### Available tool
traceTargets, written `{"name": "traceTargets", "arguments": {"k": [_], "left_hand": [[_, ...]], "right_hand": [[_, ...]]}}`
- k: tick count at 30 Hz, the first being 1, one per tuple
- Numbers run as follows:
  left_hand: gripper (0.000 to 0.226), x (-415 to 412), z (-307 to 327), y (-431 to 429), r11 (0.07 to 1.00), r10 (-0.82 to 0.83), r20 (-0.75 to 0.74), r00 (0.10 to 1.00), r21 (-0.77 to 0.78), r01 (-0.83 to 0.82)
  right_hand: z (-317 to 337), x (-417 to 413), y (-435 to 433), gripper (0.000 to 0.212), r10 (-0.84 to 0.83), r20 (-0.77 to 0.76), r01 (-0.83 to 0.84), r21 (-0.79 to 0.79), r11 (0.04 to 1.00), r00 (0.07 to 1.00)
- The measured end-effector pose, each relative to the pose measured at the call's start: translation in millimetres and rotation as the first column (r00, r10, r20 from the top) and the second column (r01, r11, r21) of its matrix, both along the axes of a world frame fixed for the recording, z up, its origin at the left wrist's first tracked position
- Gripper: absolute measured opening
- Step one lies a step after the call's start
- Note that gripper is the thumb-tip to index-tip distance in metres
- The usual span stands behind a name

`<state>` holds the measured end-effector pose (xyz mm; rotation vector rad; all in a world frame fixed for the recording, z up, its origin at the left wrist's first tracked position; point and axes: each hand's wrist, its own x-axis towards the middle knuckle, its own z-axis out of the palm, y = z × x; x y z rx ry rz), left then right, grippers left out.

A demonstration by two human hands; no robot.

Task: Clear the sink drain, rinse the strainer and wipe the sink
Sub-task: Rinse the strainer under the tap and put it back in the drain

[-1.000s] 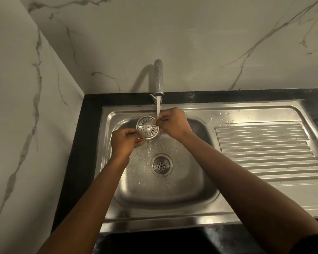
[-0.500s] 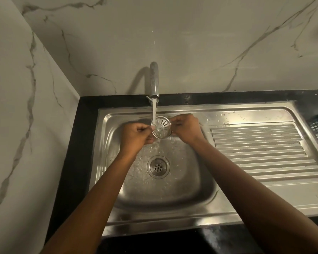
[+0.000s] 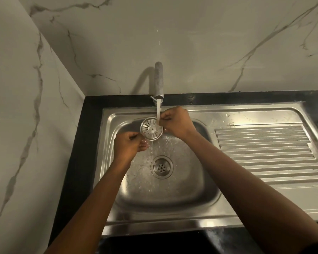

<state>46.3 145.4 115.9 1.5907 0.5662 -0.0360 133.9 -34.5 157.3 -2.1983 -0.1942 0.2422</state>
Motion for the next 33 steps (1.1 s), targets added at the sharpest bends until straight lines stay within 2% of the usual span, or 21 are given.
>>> {"name": "traceTargets", "arguments": {"k": [4,11,16,21,26,30,33], "left_hand": [[0.016,11,3,-7,0.997,-0.068,0.014,0.998,0.034,0.068],[0.012,22,12,-13,0.982,-0.176,0.09,0.98,0.082,0.169],[0.01,22,11,-16,0.969,-0.199,0.131,0.971,0.177,0.174],[0.017,15,4,1,0.978,-0.086,0.145,0.986,0.199,0.056],[0.014,29,-1,17,0.992,0.045,0.093,0.995,0.11,-0.055],[0.009,56,6,14,0.993,0.002,0.067,0.998,0.118,-0.01],[0.018,75,12,5,0.996,-0.054,0.072,0.996,0.08,0.048]], "right_hand": [[2,5,-14,0.012,-0.03,0.0,0.03,-0.002,1.0,1.0],[-25,-10,-42,0.011,-0.181,-0.188,0.208,0.135,0.969,0.965],[-41,-18,-39,0.016,-0.21,-0.233,0.251,0.164,0.954,0.95],[-30,-14,-20,0.025,-0.159,-0.157,0.186,0.172,0.967,0.975],[-19,-10,-6,0.016,-0.095,0.03,0.092,0.081,0.992,0.995],[-14,-17,-10,0.016,-0.06,0.064,0.06,0.01,0.998,0.996],[-20,-25,-22,0.013,-0.071,0.067,0.072,-0.012,0.997,0.995]]}}
